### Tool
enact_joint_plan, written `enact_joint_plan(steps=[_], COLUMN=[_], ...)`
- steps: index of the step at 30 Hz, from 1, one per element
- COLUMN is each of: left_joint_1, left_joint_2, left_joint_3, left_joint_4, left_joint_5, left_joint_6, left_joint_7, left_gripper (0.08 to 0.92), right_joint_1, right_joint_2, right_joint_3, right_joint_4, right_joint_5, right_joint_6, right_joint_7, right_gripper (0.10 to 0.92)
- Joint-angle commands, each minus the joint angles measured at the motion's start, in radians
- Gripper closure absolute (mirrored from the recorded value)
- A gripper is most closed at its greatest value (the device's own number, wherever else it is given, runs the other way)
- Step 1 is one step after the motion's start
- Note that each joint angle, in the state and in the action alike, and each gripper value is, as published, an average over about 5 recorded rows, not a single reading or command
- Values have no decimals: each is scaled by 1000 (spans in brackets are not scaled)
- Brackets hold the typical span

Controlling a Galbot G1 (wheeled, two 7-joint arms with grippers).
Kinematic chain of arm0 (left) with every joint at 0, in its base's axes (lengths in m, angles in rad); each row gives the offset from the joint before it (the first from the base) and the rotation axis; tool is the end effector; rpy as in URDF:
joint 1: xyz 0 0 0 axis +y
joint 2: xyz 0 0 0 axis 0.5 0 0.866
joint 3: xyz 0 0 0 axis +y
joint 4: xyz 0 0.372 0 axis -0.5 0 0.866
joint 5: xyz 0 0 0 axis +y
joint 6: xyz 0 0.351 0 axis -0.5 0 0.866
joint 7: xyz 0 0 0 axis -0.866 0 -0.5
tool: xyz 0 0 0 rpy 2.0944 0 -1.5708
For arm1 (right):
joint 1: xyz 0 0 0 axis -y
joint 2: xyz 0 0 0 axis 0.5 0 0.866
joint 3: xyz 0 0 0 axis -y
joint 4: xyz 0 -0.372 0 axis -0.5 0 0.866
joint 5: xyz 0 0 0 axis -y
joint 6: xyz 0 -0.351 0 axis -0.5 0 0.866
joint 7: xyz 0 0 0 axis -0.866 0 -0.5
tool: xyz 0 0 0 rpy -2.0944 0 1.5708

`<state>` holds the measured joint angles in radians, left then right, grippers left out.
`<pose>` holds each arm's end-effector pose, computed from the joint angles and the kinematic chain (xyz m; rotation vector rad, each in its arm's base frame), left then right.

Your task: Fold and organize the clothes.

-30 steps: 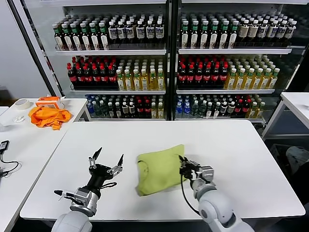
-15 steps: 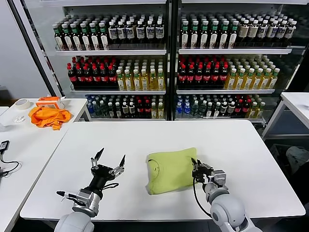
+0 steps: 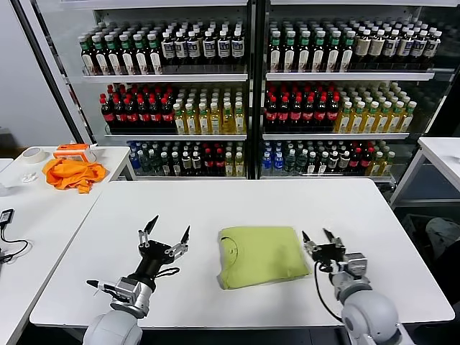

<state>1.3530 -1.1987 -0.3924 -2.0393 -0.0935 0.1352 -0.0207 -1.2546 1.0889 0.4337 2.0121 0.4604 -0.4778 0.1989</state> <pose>0.2317 0.0395 -0.2973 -0.3605 -3.0938 -0.3431 0.2661 -0.0777 -0.2706 0.1122 -2.8162 0.1010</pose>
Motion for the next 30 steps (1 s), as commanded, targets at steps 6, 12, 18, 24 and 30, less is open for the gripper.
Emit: enact_joint_plan(steps=[6,12,18,24,30], left_joint_1=[13,20,-41,-77,-92], left_joint_2=[34,58,29,1,4], left_joint_3=[6,-8,-5,4,3], left_joint_4=[-4,39,94,126,137], left_joint_5=[-33,-81,-66,-67,-39], left_joint_6=[-42,-71,-114,-135,-150], left_joint_7=[-6,117,103,115,116], left_gripper=[177,177,177,177,177], right_joint_1=[46,66,74,72,72], right_joint_2=[27,50,42,40,36], right_joint_3=[116,119,132,132,148], right_joint_4=[-171,-247,-268,-242,-216], right_joint_5=[-184,-217,-213,-212,-214], right_joint_6=[230,286,309,307,278], right_joint_7=[-93,-158,-171,-174,-152], right_gripper=[220,203,203,203,203])
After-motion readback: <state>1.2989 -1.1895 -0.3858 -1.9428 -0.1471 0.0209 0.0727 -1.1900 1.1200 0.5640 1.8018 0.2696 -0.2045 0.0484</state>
